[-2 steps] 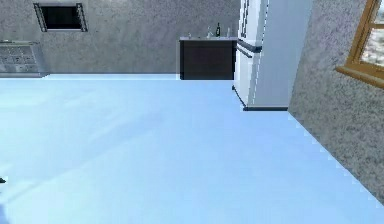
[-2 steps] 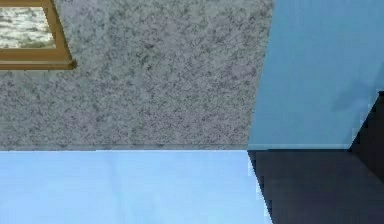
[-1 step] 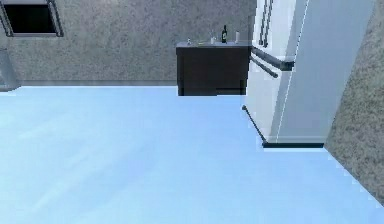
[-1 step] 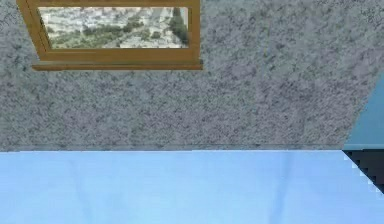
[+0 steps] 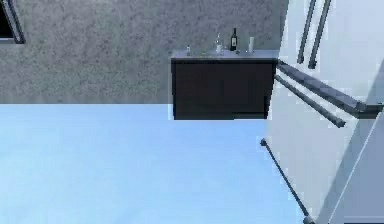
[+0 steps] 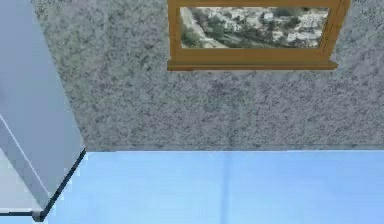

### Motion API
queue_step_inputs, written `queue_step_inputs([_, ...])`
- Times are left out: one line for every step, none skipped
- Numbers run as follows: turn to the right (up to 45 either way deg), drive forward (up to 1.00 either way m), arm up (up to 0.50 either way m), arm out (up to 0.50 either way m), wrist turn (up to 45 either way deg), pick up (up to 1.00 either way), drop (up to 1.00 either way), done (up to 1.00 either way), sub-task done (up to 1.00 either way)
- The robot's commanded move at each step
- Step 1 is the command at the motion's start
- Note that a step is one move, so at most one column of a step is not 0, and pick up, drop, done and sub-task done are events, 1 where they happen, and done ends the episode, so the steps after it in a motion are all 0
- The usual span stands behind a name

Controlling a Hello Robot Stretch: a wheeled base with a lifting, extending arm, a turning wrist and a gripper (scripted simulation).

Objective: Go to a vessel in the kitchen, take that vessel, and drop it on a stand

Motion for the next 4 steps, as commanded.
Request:
queue_step_inputs([0.0,1.00,0.00,0.00,0.0,0.00,0.00,0.00,0.00])
queue_step_inputs([0.0,1.00,0.00,0.00,0.0,0.00,0.00,0.00,0.00])
queue_step_inputs([-3.0,0.00,0.00,0.00,0.0,0.00,0.00,0.00,0.00])
queue_step_inputs([0.0,0.20,0.00,0.00,0.0,0.00,0.00,0.00,0.00])
